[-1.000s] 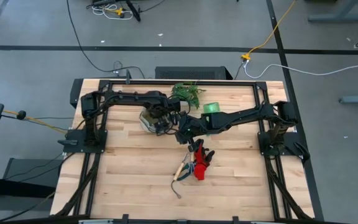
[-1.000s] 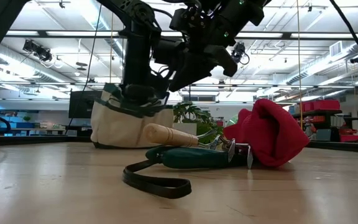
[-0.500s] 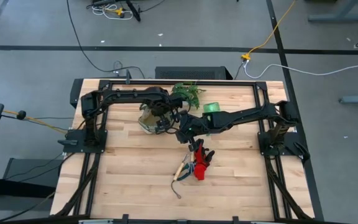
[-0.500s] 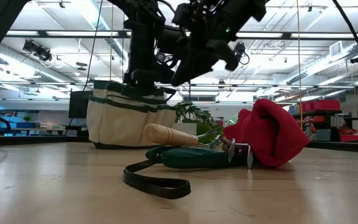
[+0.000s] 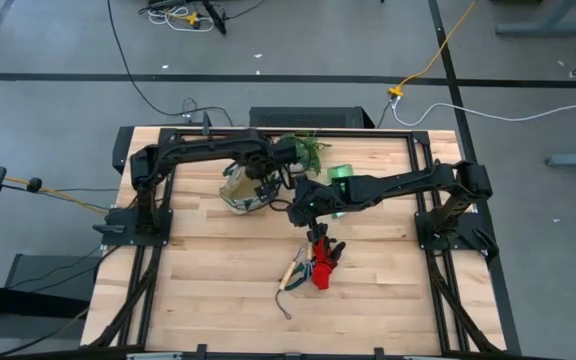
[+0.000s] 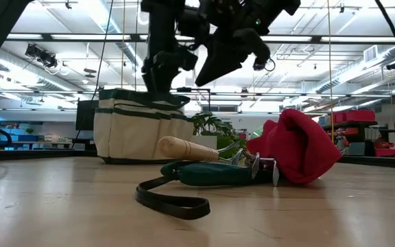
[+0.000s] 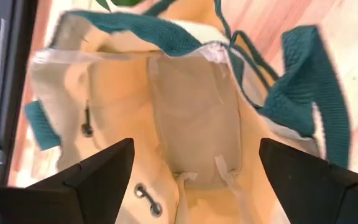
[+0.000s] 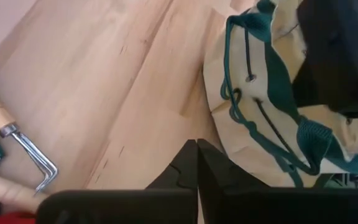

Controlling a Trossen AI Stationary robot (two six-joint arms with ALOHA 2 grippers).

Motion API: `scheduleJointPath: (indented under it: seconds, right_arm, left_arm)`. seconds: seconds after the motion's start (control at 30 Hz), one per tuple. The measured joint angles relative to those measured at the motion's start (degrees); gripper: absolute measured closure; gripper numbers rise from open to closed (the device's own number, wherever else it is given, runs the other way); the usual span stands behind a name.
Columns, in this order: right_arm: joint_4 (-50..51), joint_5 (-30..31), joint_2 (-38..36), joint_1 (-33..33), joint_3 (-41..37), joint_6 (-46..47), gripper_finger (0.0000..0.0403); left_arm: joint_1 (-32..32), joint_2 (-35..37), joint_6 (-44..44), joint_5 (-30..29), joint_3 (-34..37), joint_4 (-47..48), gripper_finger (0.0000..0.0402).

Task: Pick & Place Garden tools in Gardening bag
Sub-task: Put the green spray bottle into the gardening bag

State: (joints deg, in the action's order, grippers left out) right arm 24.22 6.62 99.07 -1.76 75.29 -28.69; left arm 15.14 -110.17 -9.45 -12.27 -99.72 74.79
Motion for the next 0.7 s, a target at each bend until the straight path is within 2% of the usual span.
scheduleJointPath:
  seconds: [0.3,0.5,0.7]
  right_arm:
    - [3.6,2.8,-0.4,0.1,0.0,2.2,0.0391]
    - [6.4,3.9,-0.4,1.0,0.0,5.9,0.039]
    - [11.6,6.8,-0.4,1.4,0.0,8.5,0.039]
  left_arm:
    - [0.0,2.1,-1.1,-1.6,-5.5,5.7,0.0046]
    - [0.0,9.1,-3.7,-6.8,-5.6,5.9,0.0046]
    - [-0.7,16.7,-4.7,-9.0,-5.6,5.5,0.0046]
